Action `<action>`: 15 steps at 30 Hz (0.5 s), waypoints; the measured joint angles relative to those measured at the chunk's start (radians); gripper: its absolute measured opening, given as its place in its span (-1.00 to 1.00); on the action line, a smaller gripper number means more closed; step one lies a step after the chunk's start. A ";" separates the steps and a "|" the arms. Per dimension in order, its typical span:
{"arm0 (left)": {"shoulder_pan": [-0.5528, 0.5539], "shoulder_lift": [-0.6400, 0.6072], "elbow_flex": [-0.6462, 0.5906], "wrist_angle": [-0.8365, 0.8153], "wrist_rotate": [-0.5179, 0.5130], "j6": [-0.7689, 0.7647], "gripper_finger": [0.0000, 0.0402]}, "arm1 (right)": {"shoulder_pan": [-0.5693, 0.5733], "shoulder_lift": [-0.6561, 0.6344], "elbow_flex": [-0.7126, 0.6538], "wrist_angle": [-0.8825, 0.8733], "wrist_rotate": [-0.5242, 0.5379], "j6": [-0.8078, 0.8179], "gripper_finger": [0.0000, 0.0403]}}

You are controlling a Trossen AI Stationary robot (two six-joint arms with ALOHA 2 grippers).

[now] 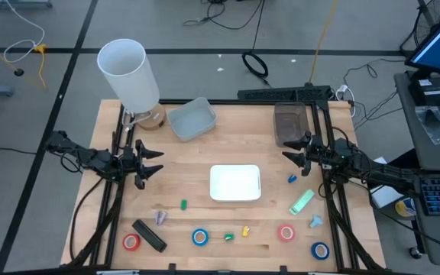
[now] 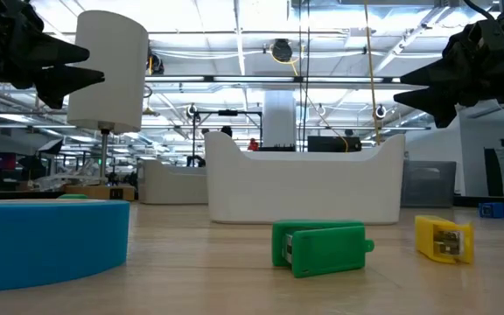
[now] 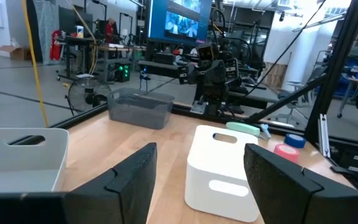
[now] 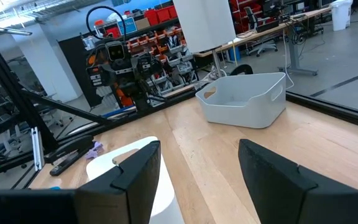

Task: Pick and place Stapler, Stapler remover, tape
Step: Put the black stapler into the black bin

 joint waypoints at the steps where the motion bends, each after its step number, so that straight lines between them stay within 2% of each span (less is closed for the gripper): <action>1: 0.000 0.000 0.000 0.000 0.000 0.000 0.19 | 0.000 0.000 0.000 0.000 0.000 0.000 0.04; 10: 0.000 0.000 0.000 0.000 0.006 -0.072 0.19 | 0.000 0.000 0.000 0.000 0.000 0.000 0.04; 15: 0.000 0.018 0.000 0.000 0.077 -0.073 0.19 | 0.000 0.000 0.000 0.000 0.000 0.000 0.04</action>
